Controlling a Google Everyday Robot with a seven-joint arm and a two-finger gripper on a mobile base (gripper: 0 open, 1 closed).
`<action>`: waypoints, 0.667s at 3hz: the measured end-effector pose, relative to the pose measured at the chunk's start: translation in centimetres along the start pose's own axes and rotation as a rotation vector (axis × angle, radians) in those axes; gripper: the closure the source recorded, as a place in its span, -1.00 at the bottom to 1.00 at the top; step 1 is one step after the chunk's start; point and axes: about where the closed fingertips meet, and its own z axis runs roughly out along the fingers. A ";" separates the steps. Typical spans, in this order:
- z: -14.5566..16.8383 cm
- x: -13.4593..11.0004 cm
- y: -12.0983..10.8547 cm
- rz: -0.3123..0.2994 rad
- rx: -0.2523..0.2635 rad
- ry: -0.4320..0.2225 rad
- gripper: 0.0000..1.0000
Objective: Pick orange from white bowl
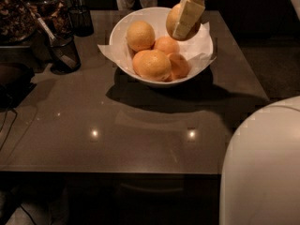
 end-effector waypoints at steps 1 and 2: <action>0.1 -0.3 -0.3 -0.001 0.013 -0.009 1.00; 0.1 -0.3 -0.3 -0.001 0.013 -0.009 1.00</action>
Offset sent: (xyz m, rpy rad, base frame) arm -0.0308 0.0057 -0.0002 -0.0360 0.0562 -0.0207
